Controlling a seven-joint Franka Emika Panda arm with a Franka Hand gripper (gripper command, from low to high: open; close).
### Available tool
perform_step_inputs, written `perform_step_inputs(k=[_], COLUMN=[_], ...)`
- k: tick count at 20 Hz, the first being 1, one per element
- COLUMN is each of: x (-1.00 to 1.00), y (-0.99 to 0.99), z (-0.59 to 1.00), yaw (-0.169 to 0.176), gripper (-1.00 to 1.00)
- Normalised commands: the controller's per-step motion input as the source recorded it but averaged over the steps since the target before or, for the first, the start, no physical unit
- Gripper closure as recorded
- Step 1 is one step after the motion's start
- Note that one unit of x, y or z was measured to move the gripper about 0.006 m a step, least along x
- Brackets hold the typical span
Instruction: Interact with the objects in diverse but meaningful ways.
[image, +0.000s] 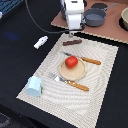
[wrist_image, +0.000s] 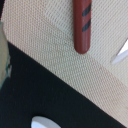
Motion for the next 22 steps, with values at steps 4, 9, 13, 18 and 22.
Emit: perform_step_inputs(k=[4, 9, 13, 18, 22], x=[0.00, 0.00, 0.01, 0.04, 0.08], y=[0.00, 0.00, 0.00, 0.00, 0.00], z=[-0.42, -0.41, -0.40, -0.37, -0.35], yaw=[0.043, 0.047, 0.049, 0.050, 0.050], gripper=[-1.00, -1.00, 1.00, 1.00, 1.00])
